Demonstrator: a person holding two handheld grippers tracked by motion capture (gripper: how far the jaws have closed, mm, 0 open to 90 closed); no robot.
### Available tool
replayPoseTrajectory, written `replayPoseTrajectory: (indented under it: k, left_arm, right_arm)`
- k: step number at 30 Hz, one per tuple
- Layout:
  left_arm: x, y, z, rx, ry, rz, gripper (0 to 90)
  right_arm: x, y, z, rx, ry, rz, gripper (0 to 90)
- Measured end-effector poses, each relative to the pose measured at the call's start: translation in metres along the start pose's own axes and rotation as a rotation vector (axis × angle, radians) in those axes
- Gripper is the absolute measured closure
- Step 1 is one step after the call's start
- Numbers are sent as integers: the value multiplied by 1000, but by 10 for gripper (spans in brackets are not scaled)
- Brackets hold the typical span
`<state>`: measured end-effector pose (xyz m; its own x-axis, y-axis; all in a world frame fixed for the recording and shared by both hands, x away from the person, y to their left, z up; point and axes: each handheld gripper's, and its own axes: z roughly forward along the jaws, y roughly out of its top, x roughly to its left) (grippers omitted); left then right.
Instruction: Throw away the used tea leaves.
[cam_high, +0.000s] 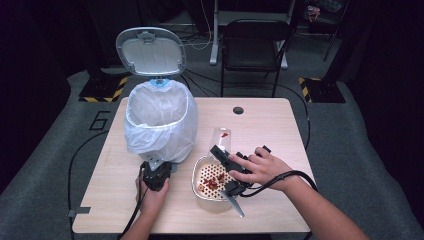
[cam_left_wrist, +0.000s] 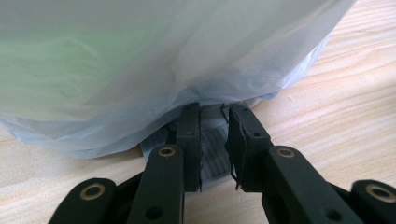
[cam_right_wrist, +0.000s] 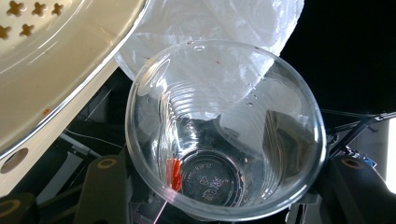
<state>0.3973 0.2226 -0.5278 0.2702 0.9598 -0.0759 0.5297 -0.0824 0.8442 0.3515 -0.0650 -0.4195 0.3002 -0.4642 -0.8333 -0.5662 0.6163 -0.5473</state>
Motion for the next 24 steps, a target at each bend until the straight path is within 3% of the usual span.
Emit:
replayPoseTrajectory:
  k: [9, 15, 16, 19, 20, 22, 23, 24]
  left_arm:
    - [-1, 0, 0, 5, -2, -14, 749]
    - [1, 0, 0, 4, 0, 17, 748]
    - [2, 1, -1, 11, -3, 32, 749]
    - [2, 0, 0, 2, 4, 22, 748]
    - [2, 1, 0, 2, 4, 24, 749]
    - [2, 1, -1, 9, 4, 36, 749]
    - [2, 1, -1, 9, 4, 36, 749]
    - [2, 1, -1, 8, 5, 37, 749]
  right_arm:
    - [-3, 0, -1, -5, 13, 26, 397]
    - [-10, -3, -2, -16, 35, 74, 395]
    - [-11, -4, -2, -17, 48, 131, 393]
    - [-20, -8, -2, -41, 57, 146, 393]
    - [-20, -10, -2, -21, 20, 207, 393]
    - [-22, -13, -2, -28, 51, 285, 392]
    - [-22, -13, -2, -28, 51, 285, 392]
    - [-24, -14, -1, -33, 62, 316, 392]
